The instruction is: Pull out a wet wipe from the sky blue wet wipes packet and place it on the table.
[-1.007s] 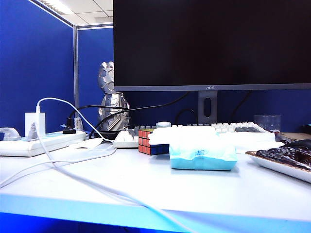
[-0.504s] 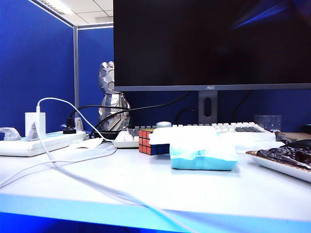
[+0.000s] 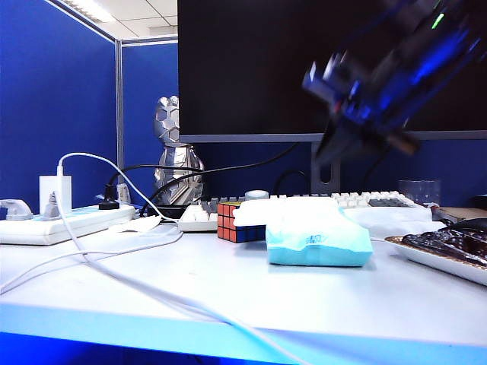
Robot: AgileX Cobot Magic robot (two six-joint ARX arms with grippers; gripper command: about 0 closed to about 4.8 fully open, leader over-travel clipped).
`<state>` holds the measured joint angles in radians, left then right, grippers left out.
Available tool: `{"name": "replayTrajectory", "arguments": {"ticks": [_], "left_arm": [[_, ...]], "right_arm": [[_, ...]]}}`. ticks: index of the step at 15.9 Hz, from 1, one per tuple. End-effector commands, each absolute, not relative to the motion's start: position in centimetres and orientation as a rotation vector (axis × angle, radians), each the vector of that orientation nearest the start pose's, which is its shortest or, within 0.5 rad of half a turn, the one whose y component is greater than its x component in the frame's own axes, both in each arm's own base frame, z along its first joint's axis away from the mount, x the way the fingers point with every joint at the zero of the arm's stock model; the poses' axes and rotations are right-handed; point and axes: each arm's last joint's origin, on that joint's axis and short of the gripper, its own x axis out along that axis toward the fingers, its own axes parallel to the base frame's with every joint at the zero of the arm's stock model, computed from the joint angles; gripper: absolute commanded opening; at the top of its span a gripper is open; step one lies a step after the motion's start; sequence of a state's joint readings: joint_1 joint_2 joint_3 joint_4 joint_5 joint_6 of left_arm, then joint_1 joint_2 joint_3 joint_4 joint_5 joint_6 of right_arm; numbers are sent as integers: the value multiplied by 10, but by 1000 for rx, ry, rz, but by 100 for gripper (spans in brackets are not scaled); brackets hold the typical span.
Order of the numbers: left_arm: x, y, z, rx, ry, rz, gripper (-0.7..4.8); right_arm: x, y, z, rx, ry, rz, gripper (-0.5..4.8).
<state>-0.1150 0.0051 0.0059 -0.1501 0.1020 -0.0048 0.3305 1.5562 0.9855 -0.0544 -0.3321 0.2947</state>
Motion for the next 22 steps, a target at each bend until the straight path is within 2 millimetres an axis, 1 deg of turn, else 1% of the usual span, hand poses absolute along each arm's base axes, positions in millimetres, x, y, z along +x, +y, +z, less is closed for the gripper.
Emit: {"name": "replayTrajectory", "arguments": {"ticks": [1, 2, 3, 9, 14, 15, 16, 17, 20, 22], "left_arm": [[95, -14, 150, -8, 158, -222, -2], [95, -14, 150, -8, 158, -222, -2], [95, -14, 150, -8, 158, -222, -2], [95, -14, 150, -8, 158, -222, -2], [95, -14, 150, -8, 158, -222, -2], [95, -14, 150, -8, 158, -222, -2], [95, -14, 150, -8, 158, -222, -2], [95, -14, 150, -8, 158, -222, -2], [95, -14, 150, -8, 158, -222, -2], [95, -14, 150, -8, 158, -222, -2]], "right_arm": [[330, 123, 224, 251, 752, 514, 277], [333, 123, 223, 237, 753, 473, 241], [335, 123, 222, 231, 751, 454, 222], [341, 125, 212, 210, 792, 446, 219], [346, 127, 195, 203, 846, 436, 219], [347, 127, 192, 203, 857, 434, 192], [347, 127, 190, 201, 870, 433, 64], [347, 128, 190, 194, 868, 437, -9], [350, 131, 198, 178, 845, 465, -6], [355, 134, 211, 189, 809, 495, -6]]}}
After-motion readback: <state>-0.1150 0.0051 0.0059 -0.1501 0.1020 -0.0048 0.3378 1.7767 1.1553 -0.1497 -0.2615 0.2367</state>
